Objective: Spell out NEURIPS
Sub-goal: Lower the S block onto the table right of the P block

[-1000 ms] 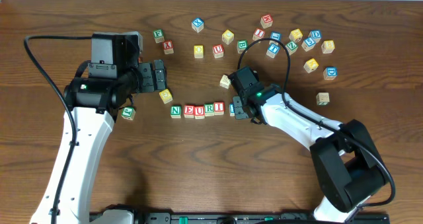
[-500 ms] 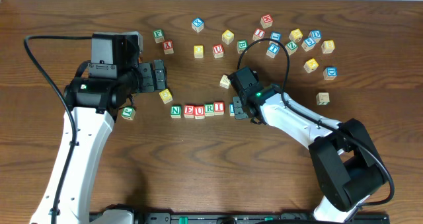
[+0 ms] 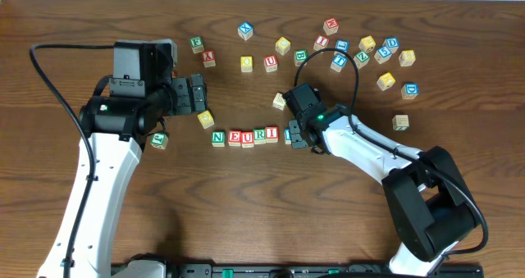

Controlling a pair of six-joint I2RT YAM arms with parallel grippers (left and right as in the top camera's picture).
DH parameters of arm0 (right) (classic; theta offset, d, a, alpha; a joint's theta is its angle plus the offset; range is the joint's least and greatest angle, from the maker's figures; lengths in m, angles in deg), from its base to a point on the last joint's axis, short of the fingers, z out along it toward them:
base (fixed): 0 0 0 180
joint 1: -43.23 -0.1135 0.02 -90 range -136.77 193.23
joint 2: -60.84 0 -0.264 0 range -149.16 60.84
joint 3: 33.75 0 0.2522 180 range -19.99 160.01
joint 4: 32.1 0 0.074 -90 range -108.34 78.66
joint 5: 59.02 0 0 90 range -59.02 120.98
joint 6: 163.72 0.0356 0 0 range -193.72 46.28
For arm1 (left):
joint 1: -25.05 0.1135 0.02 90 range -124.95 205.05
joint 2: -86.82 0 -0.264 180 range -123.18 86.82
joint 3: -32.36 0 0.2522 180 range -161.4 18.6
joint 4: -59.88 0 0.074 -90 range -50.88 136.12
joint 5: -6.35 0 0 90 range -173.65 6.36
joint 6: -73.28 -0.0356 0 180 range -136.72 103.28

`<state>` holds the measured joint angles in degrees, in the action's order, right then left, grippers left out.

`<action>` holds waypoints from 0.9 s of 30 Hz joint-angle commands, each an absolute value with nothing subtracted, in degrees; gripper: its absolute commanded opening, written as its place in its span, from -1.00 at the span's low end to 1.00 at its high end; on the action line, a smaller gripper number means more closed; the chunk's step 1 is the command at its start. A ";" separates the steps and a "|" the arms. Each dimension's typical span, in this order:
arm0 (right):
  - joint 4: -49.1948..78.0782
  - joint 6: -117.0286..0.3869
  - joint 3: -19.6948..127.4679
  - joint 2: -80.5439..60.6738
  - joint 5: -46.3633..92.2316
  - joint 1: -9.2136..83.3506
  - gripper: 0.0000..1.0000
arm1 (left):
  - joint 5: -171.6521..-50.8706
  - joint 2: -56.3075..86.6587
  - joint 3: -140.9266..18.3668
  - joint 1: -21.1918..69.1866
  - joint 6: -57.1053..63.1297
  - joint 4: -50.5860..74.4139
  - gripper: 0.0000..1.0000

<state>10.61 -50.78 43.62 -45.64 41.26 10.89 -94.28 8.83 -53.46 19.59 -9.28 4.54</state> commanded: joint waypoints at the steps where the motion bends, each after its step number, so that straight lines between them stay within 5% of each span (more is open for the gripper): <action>1: 10.56 -51.06 43.14 -46.47 42.24 10.57 -0.18 | -94.61 9.35 -54.77 19.68 -9.61 4.56 0.96; 27: 13.34 -51.15 45.57 -45.55 43.51 10.57 -0.20 | -94.61 9.35 -54.77 19.68 -9.61 4.54 0.96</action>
<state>12.73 -50.78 43.76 -45.64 42.16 10.89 -94.28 8.83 -53.46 19.59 -9.28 4.54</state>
